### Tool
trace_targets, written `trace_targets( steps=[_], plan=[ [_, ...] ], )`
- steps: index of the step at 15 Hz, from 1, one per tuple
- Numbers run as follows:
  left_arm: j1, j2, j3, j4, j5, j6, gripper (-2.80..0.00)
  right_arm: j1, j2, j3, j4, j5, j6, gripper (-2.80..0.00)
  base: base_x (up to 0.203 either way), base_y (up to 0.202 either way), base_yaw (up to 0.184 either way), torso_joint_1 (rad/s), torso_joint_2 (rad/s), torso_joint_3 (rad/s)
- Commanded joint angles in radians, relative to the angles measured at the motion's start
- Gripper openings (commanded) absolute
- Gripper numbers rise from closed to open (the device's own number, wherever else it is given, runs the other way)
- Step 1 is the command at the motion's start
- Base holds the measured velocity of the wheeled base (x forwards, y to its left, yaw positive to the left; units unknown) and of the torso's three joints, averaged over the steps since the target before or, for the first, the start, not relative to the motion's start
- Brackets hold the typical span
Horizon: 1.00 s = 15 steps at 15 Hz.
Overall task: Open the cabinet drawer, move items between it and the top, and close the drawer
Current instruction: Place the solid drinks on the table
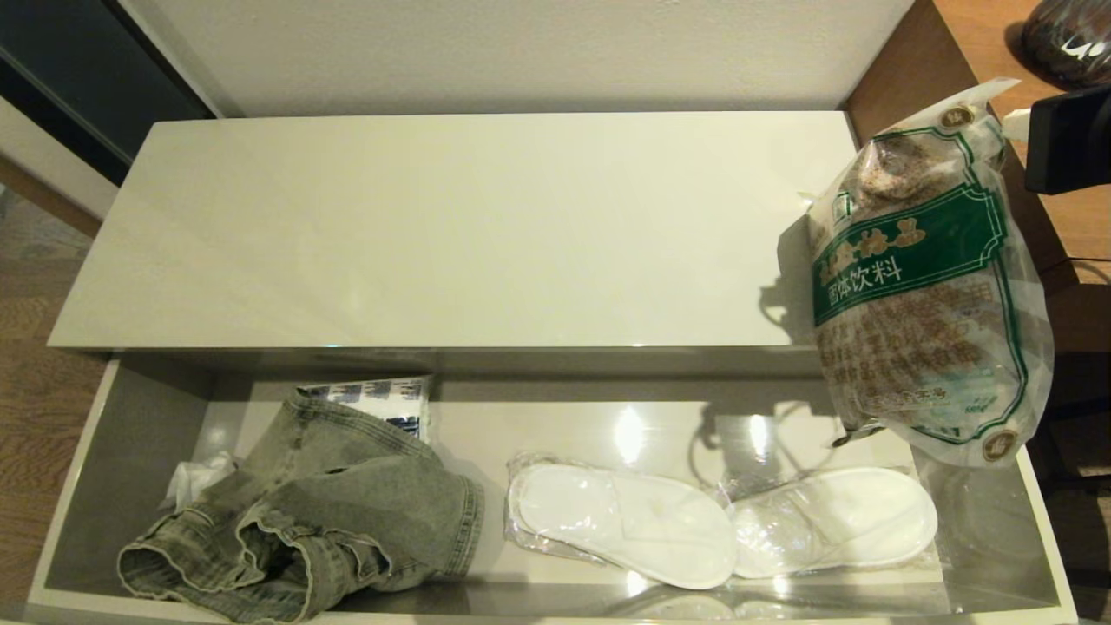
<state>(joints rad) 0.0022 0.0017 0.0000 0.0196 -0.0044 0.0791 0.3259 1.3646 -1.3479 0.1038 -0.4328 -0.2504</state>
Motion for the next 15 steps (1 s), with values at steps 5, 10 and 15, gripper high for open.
trace_targets(
  steps=[5, 10, 15],
  plan=[
    [0.001, 0.0, 0.0, 0.0, 0.0, 0.001, -2.8, -0.115, 0.121, 0.058, -0.165, 0.075, -0.001, -2.8, 0.0, 0.0, 0.0, 0.0, 0.0, 0.0],
    [0.002, 0.0, 0.0, 0.0, 0.0, 0.001, -2.8, -0.145, 0.145, 0.059, -0.167, 0.108, 0.002, -2.8, 0.0, 0.0, 0.0, 0.0, 0.0, 0.0],
    [0.001, 0.0, 0.0, 0.0, -0.002, 0.003, -2.8, -0.145, 0.146, 0.066, -0.184, 0.11, 0.004, -2.8, 0.0, 0.0, 0.0, 0.0, 0.0, 0.0]
  ],
)
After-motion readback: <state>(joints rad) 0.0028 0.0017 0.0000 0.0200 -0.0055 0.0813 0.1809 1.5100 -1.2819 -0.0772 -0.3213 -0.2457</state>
